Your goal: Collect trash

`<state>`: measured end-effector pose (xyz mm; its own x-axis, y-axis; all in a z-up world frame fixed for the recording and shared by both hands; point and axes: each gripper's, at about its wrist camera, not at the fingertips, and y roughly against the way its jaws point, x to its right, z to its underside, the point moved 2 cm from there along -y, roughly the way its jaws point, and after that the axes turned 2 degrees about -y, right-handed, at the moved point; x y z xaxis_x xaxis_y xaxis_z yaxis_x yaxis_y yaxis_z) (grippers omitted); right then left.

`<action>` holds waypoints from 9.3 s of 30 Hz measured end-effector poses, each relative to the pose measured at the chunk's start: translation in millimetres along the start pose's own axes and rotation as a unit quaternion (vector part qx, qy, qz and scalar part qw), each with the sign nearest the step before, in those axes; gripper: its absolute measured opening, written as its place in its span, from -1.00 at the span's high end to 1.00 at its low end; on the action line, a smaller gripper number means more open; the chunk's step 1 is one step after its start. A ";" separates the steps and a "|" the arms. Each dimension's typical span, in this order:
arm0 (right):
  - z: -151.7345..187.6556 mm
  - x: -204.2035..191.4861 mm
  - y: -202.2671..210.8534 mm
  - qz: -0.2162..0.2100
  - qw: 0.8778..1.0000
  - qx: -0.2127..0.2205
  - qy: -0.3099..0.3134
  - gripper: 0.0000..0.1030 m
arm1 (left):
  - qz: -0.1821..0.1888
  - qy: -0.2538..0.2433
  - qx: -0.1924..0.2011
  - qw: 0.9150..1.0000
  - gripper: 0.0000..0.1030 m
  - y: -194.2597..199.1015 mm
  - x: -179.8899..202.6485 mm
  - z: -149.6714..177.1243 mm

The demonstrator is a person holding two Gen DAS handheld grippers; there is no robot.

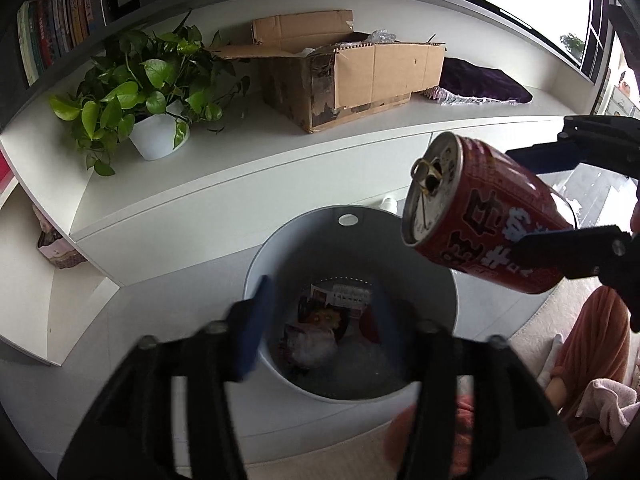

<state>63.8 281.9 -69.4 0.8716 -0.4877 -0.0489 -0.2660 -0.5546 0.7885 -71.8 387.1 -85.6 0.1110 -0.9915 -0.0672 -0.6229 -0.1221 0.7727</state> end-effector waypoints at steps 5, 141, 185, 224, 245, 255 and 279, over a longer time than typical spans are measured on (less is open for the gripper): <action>-1.3 -0.6 -8.5 -0.003 1.000 -0.005 -0.002 -0.14 | -0.004 -0.002 0.012 1.000 -0.46 8.2 1.8 2.7; 454.7 345.9 -83.1 0.320 0.827 -0.099 -0.451 -0.03 | 0.195 -0.108 -0.107 0.969 0.91 -346.0 346.2 29.8; 457.0 348.5 -84.1 0.320 0.821 -0.102 -0.461 0.05 | 0.167 -0.171 -0.127 0.963 0.70 -404.1 395.4 36.9; 339.0 242.7 14.5 0.268 0.884 0.023 -0.382 0.11 | 0.127 -0.040 0.013 0.991 0.77 -197.5 262.5 -3.3; 162.5 85.7 38.0 0.160 0.959 0.111 -0.205 0.11 | -0.021 0.034 0.059 0.997 0.77 -29.9 76.8 33.2; 121.6 35.3 15.8 0.120 0.973 0.115 -0.162 0.11 | -0.053 0.056 0.034 0.996 0.77 -14.2 26.3 62.8; 68.9 5.1 -36.5 0.078 0.986 0.084 -0.117 0.11 | -0.086 0.037 0.045 0.995 -0.42 -7.0 13.0 70.8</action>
<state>49.6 253.1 -140.6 0.7003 -0.7080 -0.0907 -0.4715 -0.5543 0.6859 -120.8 371.9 -136.6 0.2773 -0.9500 -0.1436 -0.6567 -0.2965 0.6934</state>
